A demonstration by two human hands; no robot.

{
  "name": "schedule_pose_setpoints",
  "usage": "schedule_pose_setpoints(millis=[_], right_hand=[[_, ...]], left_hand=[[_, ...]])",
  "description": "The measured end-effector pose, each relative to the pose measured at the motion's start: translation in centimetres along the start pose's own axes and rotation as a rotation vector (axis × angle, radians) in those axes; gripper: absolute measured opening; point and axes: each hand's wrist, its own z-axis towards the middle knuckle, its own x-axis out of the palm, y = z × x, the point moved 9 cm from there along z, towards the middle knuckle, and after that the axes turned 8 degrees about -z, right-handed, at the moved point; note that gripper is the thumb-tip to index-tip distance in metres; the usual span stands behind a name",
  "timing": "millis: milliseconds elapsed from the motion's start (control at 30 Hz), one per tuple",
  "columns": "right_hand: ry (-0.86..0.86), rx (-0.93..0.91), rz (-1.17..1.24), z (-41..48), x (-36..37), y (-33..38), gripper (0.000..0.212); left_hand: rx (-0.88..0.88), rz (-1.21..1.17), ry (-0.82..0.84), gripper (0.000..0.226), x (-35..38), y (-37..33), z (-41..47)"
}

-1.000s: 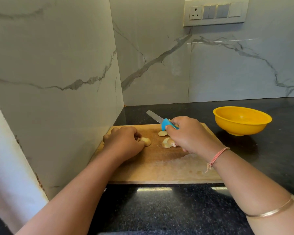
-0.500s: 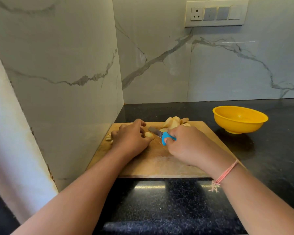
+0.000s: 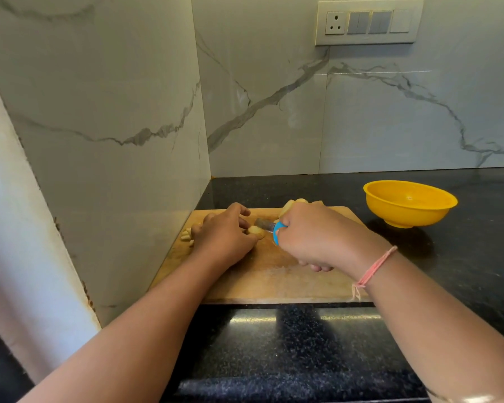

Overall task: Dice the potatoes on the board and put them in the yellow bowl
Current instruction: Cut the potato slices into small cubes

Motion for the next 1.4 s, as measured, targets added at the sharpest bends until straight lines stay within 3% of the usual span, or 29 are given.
schedule_pose_setpoints(millis=[100, 300, 500, 933, 1033, 1133, 1400], right_hand=[[0.033, 0.004, 0.015, 0.1, 0.1, 0.6, 0.032], [-0.056, -0.051, -0.188, -0.6, 0.1, 1.8, 0.025], [-0.145, -0.007, -0.138, 0.3, 0.1, -0.4, 0.035], [-0.118, -0.035, -0.112, -0.6, 0.7, -0.3, 0.037], [-0.103, -0.027, -0.161, -0.6, 0.9, 0.1, 0.031], [-0.082, -0.038, -0.188, -0.8, 0.7, 1.1, 0.009], [-0.032, -0.087, -0.182, -1.8, 0.2, 2.2, 0.008]], left_hand=[[-0.002, 0.027, 0.014, 0.04, 0.1, -0.1, 0.1], [0.01, 0.106, -0.008, 0.038, -0.2, -0.4, -0.2], [-0.002, 0.087, -0.002, 0.037, -0.1, -0.1, 0.0], [-0.019, 0.025, 0.001, 0.031, 0.3, 0.7, 0.5], [-0.006, 0.08, -0.003, 0.028, 0.1, 0.4, 0.2], [0.006, 0.116, -0.017, 0.021, -0.3, 0.0, 0.1], [0.025, 0.134, -0.044, 0.02, -0.6, -0.5, -0.2]])
